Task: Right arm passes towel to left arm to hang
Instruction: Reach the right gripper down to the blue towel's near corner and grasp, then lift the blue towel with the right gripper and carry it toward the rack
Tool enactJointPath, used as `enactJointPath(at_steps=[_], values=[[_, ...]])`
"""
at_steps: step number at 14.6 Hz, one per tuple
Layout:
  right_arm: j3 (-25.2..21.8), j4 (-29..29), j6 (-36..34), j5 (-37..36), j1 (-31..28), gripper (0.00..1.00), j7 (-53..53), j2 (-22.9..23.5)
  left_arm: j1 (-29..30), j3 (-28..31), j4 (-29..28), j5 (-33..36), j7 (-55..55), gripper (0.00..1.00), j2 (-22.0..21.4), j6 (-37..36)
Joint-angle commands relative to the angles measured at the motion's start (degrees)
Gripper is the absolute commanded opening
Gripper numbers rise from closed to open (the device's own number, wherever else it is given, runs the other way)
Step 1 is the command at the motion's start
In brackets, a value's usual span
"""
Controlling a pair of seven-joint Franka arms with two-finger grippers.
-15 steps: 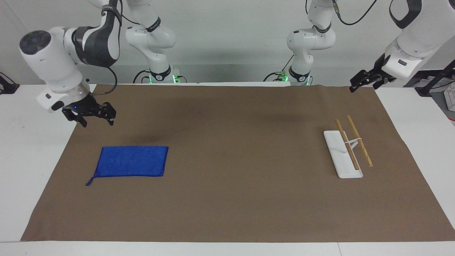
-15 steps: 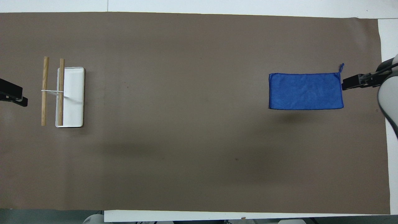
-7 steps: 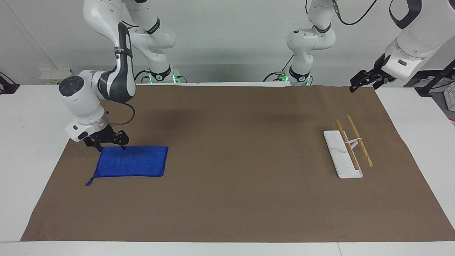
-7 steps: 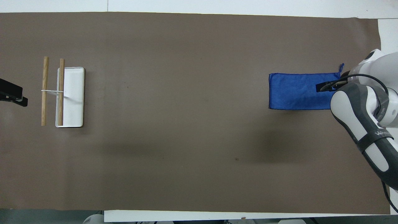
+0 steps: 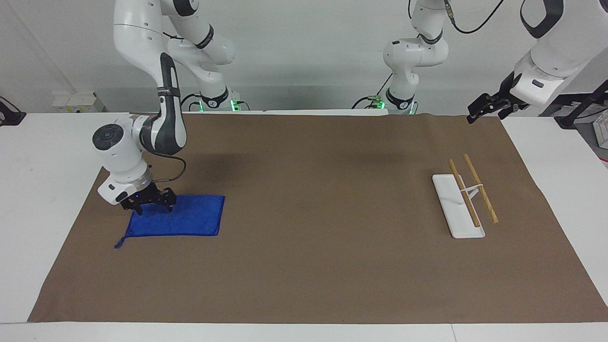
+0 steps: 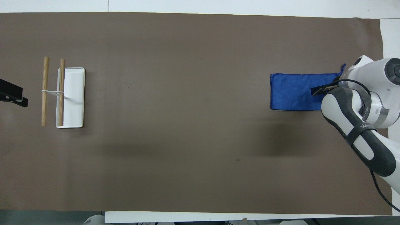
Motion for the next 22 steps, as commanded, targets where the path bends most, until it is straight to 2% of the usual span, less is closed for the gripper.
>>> enactJointPath(at_steps=[1,6,10,14,15,18,19,20,21,22], values=[[0.64,-1.2,1.34,1.53,-0.81,0.97,-1.48,-0.15,0.36,-0.13,-0.98,-0.45,0.07,1.0,-0.93,-0.29],[0.9,-1.64,2.66,1.53,-0.46,0.93,-1.48,0.46,0.36,-0.13,-0.98,-0.45,0.07,1.0,-0.93,-0.29],[0.99,-2.34,2.75,1.53,-0.37,0.85,-1.48,0.46,0.36,-0.13,-0.98,-0.45,0.07,1.0,-0.93,-0.29],[1.08,-3.13,2.75,1.53,-0.37,0.82,-1.4,0.38,0.36,-0.13,-0.98,-0.45,0.07,1.0,-0.93,-0.29],[1.08,-3.22,2.75,1.53,-0.37,0.77,-1.48,0.55,0.36,-0.13,-0.98,-0.45,0.07,1.0,-0.93,-0.29],[1.08,-2.96,2.66,1.45,-0.37,0.26,-1.48,0.55,0.36,-0.13,-0.98,-0.45,0.07,1.0,-0.93,-0.29],[1.08,-2.78,2.58,1.53,-0.37,0.15,-1.48,0.55,0.36,-0.13,-0.98,-0.45,0.07,1.0,-0.93,-0.29],[1.16,-2.6,2.57,1.53,-0.37,0.05,-1.48,0.55,0.36,-0.05,-0.98,-0.45,0.07,1.0,-0.93,-0.29],[1.16,-2.43,2.31,1.71,-0.37,0.0,-1.4,0.46,0.36,-0.13,-0.98,-0.45,0.07,1.0,-0.93,-0.29],[1.25,-2.08,1.96,2.49,-0.37,0.0,-1.4,0.29,0.36,-0.13,-0.98,-0.45,0.07,1.0,-0.93,-0.29]])
